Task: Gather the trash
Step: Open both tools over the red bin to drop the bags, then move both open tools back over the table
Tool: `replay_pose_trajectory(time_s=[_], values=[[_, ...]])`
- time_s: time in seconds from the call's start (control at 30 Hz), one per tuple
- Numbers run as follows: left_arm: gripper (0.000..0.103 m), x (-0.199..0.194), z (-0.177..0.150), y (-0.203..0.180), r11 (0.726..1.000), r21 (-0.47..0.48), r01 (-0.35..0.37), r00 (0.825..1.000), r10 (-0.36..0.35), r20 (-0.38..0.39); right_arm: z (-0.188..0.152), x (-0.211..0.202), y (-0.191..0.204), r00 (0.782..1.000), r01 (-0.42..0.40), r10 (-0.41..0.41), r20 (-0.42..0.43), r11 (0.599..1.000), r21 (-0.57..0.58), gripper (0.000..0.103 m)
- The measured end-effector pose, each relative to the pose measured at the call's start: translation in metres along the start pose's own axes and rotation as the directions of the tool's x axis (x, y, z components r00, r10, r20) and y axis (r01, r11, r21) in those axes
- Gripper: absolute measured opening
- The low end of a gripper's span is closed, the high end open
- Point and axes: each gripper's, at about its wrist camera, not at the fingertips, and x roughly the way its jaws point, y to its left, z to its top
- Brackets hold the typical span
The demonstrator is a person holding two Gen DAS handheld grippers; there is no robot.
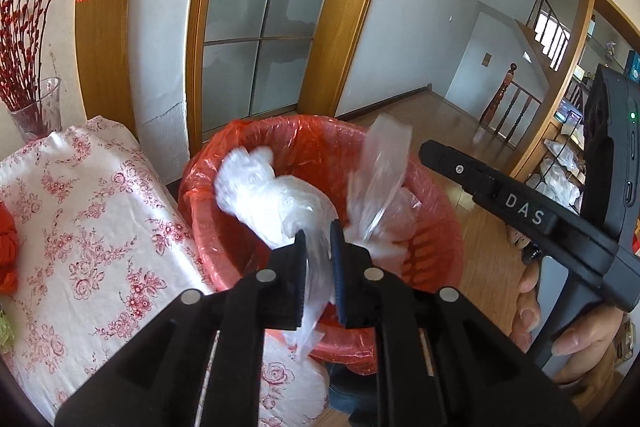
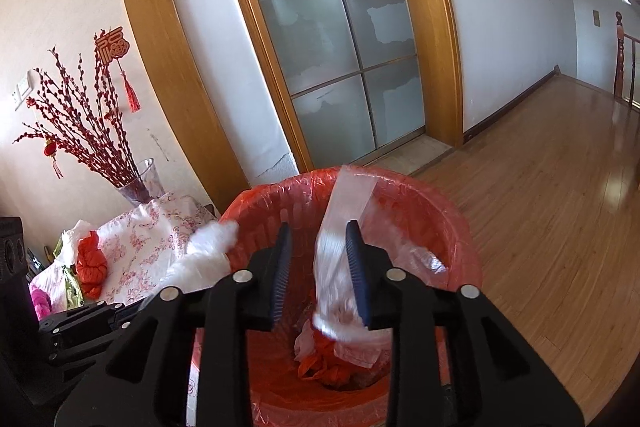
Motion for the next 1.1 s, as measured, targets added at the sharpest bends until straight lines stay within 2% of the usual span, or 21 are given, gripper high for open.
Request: replay_pose_trajectory(time_s=[0.17,0.3,0.37,0.43,0.63,0.87,1.0,1.1], values=[[0.022,-0.008,-0.003,0.008,1.000,-0.020,-0.015,1.000,0.015,0.003,-0.003,-0.006,-0.003,1.000,0.027,-0.027,0.014,1.000,0.010,0.048],[0.024,-0.021,-0.004,0.015,0.999,-0.025,-0.039,0.999,0.039,0.020,-0.005,-0.011,-0.004,0.999,0.041,-0.041,0.017,0.999,0.013,0.049],[0.028,-0.030,-0.004,0.018,0.998,-0.028,-0.063,0.998,0.063,0.029,-0.006,-0.013,-0.001,0.998,0.052,-0.052,0.018,0.999,-0.004,0.051],[0.032,-0.041,-0.007,0.023,0.995,-0.033,-0.090,0.995,0.091,0.037,-0.008,-0.015,0.003,0.998,0.058,-0.058,0.022,0.998,-0.024,0.057],[0.033,-0.078,-0.021,0.047,0.980,-0.049,-0.191,0.979,0.194,0.057,-0.011,-0.025,0.026,0.998,0.056,-0.052,0.043,0.995,-0.079,0.063],[0.034,-0.133,-0.035,0.091,0.934,-0.126,-0.333,0.934,0.345,0.091,-0.015,-0.029,0.065,0.999,-0.010,0.016,0.043,0.992,-0.129,0.065],[0.036,-0.165,-0.046,0.118,0.893,-0.172,-0.416,0.893,0.437,0.108,-0.021,-0.028,0.091,0.998,-0.059,0.064,0.024,0.984,-0.166,0.065],[0.038,-0.188,-0.054,0.147,0.844,-0.225,-0.487,0.850,0.517,0.103,-0.028,-0.027,0.110,0.996,-0.092,0.094,0.003,0.976,-0.200,0.065]])
